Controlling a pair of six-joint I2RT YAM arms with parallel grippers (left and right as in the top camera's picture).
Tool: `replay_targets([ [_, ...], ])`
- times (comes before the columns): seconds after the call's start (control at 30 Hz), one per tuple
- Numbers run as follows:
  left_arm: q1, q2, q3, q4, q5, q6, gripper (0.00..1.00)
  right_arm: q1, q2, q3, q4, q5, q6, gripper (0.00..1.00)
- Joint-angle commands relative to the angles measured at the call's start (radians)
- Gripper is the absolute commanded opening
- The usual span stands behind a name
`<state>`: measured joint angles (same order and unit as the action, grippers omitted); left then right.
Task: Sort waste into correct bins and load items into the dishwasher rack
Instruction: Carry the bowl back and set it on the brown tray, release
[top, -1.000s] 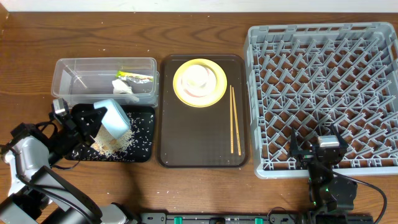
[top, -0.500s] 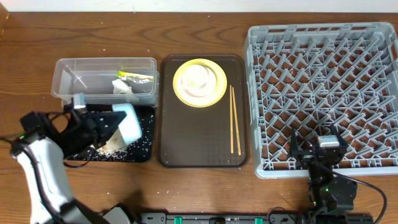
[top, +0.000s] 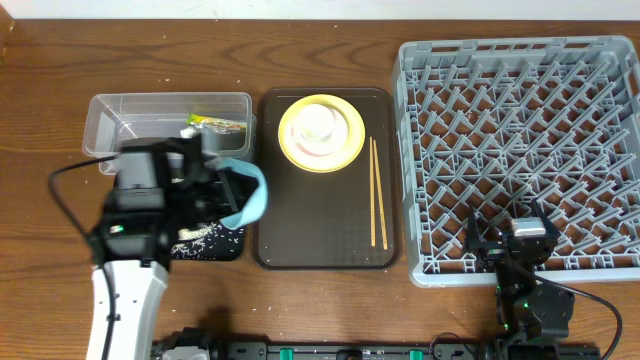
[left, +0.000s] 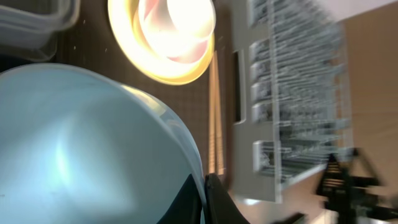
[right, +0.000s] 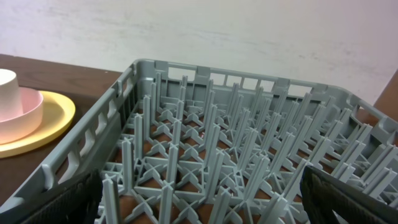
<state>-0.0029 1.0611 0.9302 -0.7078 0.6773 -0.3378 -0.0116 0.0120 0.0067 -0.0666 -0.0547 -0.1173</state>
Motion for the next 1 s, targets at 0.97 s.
replay_targets([
  [0.97, -0.491, 0.435, 0.021, 0.198, -0.433, -0.113, 0.08, -0.001, -0.005, -0.002, -0.004, -0.002, -0.004, 0.99],
])
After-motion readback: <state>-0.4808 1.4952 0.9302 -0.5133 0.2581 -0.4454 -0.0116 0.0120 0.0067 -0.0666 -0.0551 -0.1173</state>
